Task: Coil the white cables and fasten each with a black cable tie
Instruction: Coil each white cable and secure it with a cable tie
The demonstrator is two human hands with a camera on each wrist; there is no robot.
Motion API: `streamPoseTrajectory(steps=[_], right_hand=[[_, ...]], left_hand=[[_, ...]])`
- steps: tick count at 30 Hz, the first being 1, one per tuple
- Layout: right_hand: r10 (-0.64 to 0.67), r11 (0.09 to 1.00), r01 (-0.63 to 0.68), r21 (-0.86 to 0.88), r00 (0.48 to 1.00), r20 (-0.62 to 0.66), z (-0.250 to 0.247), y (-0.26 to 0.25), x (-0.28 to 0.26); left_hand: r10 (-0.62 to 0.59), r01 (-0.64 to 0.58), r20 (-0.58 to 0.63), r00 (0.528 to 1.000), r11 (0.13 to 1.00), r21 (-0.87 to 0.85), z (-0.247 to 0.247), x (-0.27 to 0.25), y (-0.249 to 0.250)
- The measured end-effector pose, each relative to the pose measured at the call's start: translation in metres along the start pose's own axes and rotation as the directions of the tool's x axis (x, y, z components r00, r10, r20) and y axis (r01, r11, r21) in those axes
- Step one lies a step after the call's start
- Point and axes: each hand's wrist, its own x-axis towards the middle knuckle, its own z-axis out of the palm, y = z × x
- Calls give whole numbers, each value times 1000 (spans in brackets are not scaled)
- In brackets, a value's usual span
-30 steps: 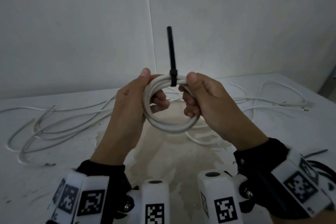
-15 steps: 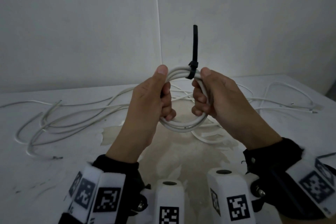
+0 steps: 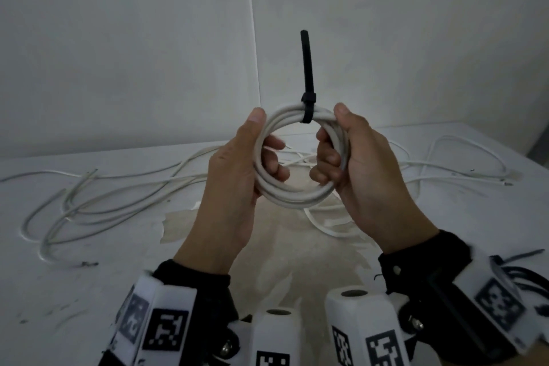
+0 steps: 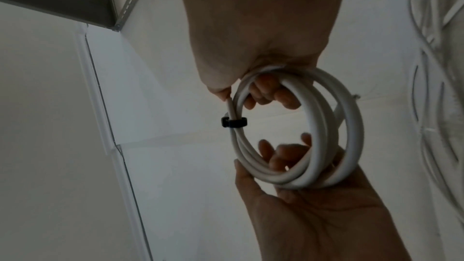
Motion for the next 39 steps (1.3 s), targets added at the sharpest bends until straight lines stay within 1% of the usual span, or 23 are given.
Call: streamPoseTrajectory(steps=[2, 4, 6, 9, 11, 13, 18, 23, 25, 27, 29, 31, 36, 39], right_hand=[[-15, 1000, 15, 1, 1000, -11, 1, 2, 0], [-10, 1000, 10, 23, 1000, -2, 2, 4, 0], [19, 998, -20, 53, 1000, 24, 3, 5, 0], [86, 992, -96, 75, 988, 129, 5, 8, -1], [125, 988, -140, 68, 973, 195, 6, 9, -2], [140, 988, -152, 41, 966, 217, 5, 9, -2], [100, 991, -83, -101, 978, 183, 6, 8, -4], [98, 991, -82, -109, 984, 147, 9, 10, -6], [87, 990, -70, -124, 987, 138, 10, 9, -6], [80, 987, -62, -147, 989, 124, 8, 8, -6], [84, 985, -67, -162, 991, 104, 7, 7, -7], [91, 982, -74, -175, 991, 94, 8, 7, -7], [132, 984, -114, -137, 983, 130, 21, 12, -15], [176, 978, -155, -141, 973, 150, 29, 17, -26]], left_hand=[[-60, 59, -11, 998, 998, -34, 1, 1, -2], [-82, 81, -6, 997, 991, -108, 6, -1, -3], [-78, 71, -46, 996, 986, -151, 10, -3, -1], [-60, 38, -137, 989, 987, -153, 10, -5, 2], [-43, 16, -186, 982, 990, -143, 7, -4, 4], [-15, -13, -213, 977, 991, -131, 4, -3, 4], [25, -42, -241, 970, 997, -68, 2, -1, 1], [59, -65, -239, 969, 998, -15, 3, -1, 0], [41, -44, -222, 974, 999, -11, 3, -1, 0], [-5, 5, -183, 983, 1000, 0, 2, 0, -1], [-51, 55, -139, 989, 998, 24, 1, -1, -1], [-72, 77, -122, 990, 996, 34, -1, -4, 0], [-79, 94, -179, 981, 993, 74, -10, -16, 12], [-111, 135, -202, 973, 984, 112, -20, -27, 17]])
